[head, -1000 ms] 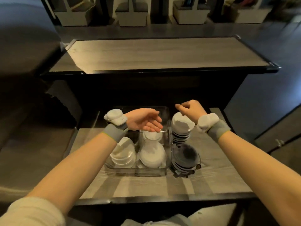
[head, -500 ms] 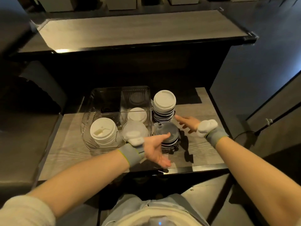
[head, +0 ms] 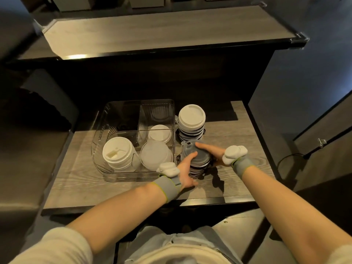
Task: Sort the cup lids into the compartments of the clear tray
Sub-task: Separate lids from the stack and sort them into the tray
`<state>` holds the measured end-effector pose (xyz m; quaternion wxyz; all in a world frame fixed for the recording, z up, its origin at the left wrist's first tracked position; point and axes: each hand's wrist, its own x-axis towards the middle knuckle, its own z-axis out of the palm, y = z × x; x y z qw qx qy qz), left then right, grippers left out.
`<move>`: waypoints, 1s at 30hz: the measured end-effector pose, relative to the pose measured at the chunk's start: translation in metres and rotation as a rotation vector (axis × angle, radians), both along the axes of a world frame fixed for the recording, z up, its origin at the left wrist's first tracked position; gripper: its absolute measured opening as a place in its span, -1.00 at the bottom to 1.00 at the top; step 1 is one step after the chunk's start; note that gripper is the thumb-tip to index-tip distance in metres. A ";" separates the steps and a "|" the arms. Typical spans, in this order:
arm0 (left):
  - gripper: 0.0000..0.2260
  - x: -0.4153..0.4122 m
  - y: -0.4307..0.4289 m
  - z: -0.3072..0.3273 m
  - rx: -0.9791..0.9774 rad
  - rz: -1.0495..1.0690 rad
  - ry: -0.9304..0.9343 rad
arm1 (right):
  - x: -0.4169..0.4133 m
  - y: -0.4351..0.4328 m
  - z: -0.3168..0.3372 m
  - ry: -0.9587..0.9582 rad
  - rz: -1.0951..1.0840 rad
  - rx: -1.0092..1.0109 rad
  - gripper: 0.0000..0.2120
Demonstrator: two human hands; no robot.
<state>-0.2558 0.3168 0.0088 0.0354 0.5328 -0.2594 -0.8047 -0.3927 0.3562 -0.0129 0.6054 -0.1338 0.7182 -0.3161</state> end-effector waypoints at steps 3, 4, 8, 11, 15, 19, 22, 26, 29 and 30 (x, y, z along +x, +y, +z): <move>-0.45 -0.003 0.007 0.008 0.024 -0.018 0.108 | -0.003 0.002 -0.003 -0.044 -0.013 -0.031 -0.56; -0.56 -0.004 0.009 0.013 0.034 -0.070 0.085 | -0.005 0.003 -0.002 -0.059 -0.004 -0.039 -0.61; -0.60 -0.007 0.014 0.010 0.017 -0.063 0.080 | -0.011 0.008 0.004 -0.061 0.042 -0.027 -0.67; -0.57 -0.006 0.016 0.017 -0.021 -0.119 0.031 | -0.017 0.014 0.010 -0.091 0.058 0.013 -0.72; -0.63 -0.002 0.013 0.014 -0.043 -0.213 0.103 | -0.020 0.014 0.014 -0.123 0.104 -0.019 -0.66; -0.56 0.001 0.007 0.015 0.148 -0.141 0.190 | -0.017 0.010 0.014 -0.136 0.098 -0.045 -0.60; -0.61 -0.002 0.007 0.021 0.126 -0.080 0.230 | -0.024 0.008 0.018 -0.142 0.108 -0.074 -0.69; -0.65 -0.014 0.017 0.033 0.171 -0.041 0.312 | -0.040 0.005 0.037 -0.206 0.152 -0.091 -0.64; -0.47 -0.018 0.023 0.045 0.069 -0.006 0.225 | -0.047 -0.003 0.057 -0.233 0.241 -0.120 -0.62; -0.44 -0.019 0.022 0.050 0.054 0.016 0.238 | -0.049 -0.007 0.064 -0.223 0.260 -0.139 -0.61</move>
